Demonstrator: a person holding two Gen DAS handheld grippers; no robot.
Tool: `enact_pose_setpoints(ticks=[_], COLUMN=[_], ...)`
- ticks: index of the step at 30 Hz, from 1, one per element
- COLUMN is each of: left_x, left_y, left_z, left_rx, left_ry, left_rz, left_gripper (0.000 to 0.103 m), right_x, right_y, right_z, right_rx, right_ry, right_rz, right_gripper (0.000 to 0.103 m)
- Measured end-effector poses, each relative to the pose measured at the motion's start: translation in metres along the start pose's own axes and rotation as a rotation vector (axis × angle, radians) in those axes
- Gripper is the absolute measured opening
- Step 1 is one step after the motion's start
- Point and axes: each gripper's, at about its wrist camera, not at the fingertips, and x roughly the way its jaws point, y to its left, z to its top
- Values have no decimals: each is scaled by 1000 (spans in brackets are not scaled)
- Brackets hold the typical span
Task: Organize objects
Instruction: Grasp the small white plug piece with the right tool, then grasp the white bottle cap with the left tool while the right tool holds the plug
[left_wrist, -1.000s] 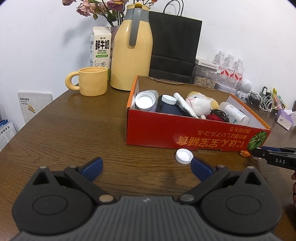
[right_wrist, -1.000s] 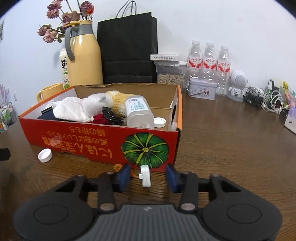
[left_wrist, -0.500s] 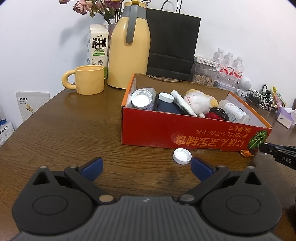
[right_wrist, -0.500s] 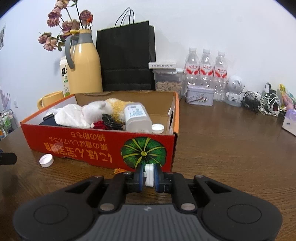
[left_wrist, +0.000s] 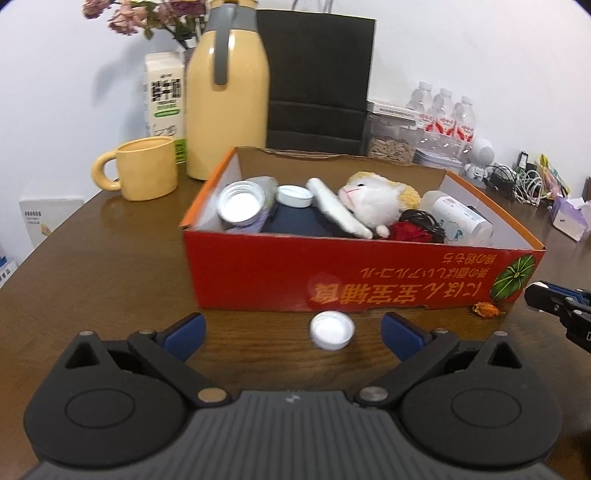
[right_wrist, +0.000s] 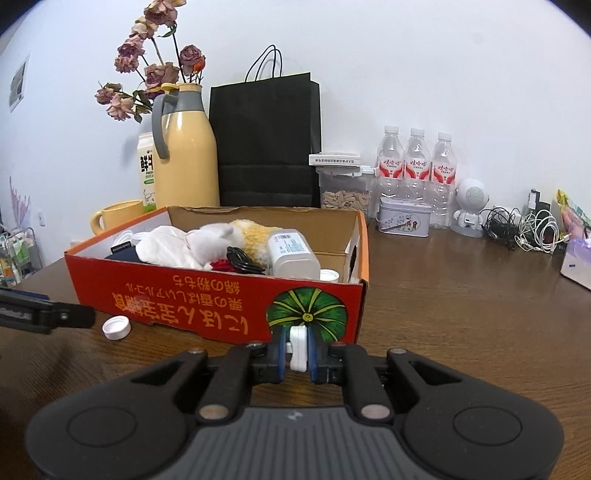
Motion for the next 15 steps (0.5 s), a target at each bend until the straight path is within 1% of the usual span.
enact_pose_setpoints(ticks=[3,4,5,6,7,8,9,10,12,13,14,15], left_x=[9,13,15,18,22,25,27,30,33,33,32,31], left_y=[-12,-16,-20,-23,-26,-28,-30,-31,-31,-31,-31,-30], left_z=[2,3,2,2,2,2,1,-1,-3,-3,-3,-3], left_rx=[39,48,55,66,73,78,81,84,91,92,90,87], left_ry=[1,2,5,11,18,28,38,48,59,51,48,45], left_rz=[4,5,9,15,17,15,11,9,6,8,8,8], left_gripper=[102,101,96,90,86,78,72,70,55,51,39,29], right_x=[-1,-1,-1,-1,-1,0,0,0,0,0,-1,0], right_y=[0,0,0,-1,-1,-1,-1,-1,-1,-1,0,0], right_z=[0,0,0,0,0,0,0,0,0,0,0,0], right_rx=[-1,1,2,3,3,2,2,2,0,0,0,0], right_ry=[-3,-4,-3,-2,-2,-3,-2,-2,-3,-3,-3,-3], right_rz=[2,3,4,5,6,6,7,8,12,13,15,17], right_gripper=[11,11,11,11,11,11,11,11,11,11,11,11])
